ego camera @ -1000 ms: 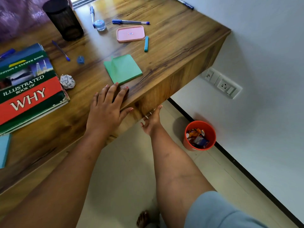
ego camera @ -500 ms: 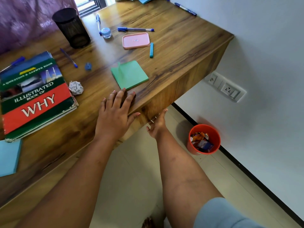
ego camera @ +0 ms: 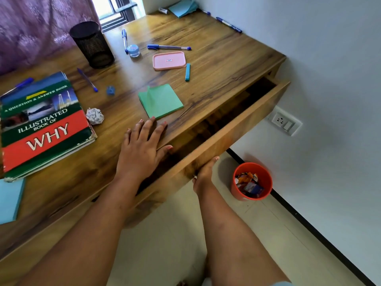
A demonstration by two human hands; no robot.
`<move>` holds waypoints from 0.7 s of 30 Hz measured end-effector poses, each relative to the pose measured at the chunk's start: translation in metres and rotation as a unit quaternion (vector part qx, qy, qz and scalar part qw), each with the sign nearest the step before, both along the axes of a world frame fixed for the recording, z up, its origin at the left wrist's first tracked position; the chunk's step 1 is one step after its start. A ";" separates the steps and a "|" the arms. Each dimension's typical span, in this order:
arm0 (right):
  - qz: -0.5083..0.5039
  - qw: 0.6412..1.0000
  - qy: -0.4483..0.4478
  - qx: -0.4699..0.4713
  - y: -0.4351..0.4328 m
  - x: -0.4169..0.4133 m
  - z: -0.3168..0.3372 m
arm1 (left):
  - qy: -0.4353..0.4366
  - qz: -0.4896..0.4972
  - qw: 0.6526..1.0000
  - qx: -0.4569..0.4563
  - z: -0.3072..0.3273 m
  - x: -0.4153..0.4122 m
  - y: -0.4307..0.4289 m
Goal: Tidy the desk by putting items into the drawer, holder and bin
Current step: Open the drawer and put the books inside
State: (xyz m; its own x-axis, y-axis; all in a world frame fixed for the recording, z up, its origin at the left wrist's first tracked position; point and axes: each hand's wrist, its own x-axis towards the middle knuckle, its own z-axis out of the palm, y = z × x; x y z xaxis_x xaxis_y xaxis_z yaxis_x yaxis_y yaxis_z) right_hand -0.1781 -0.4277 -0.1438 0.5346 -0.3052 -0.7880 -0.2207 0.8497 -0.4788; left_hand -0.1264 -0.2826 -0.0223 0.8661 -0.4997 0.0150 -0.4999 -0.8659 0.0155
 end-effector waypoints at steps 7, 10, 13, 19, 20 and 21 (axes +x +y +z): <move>-0.045 0.978 0.110 -0.169 -0.031 -0.071 0.001 | 0.028 0.010 1.000 -0.004 -0.001 0.001 -0.002; -0.079 0.940 0.157 -0.294 -0.058 -0.084 0.032 | 0.051 0.035 0.998 -0.003 0.003 -0.003 -0.006; -0.136 0.902 0.112 -0.395 -0.079 -0.081 0.080 | 0.094 0.052 0.994 0.010 0.002 -0.024 -0.011; 0.136 0.649 0.087 -0.744 -0.051 -0.092 0.135 | 0.220 0.027 0.972 -0.076 -0.032 -0.121 -0.014; 0.231 0.587 0.087 -0.771 -0.040 -0.094 0.132 | 0.253 0.037 0.962 -0.090 -0.038 -0.137 -0.012; 0.319 0.532 0.086 -0.780 -0.028 -0.099 0.129 | 0.289 0.058 0.948 -0.118 -0.042 -0.150 -0.008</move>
State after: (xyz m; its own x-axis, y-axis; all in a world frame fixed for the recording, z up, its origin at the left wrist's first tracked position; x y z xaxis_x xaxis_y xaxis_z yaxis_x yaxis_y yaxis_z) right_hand -0.2769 -0.4553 -0.0153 0.8826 -0.4587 0.1026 -0.3805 -0.8254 -0.4170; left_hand -0.2760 -0.2907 -0.0648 0.8130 -0.4422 -0.3789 -0.2501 -0.8528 0.4585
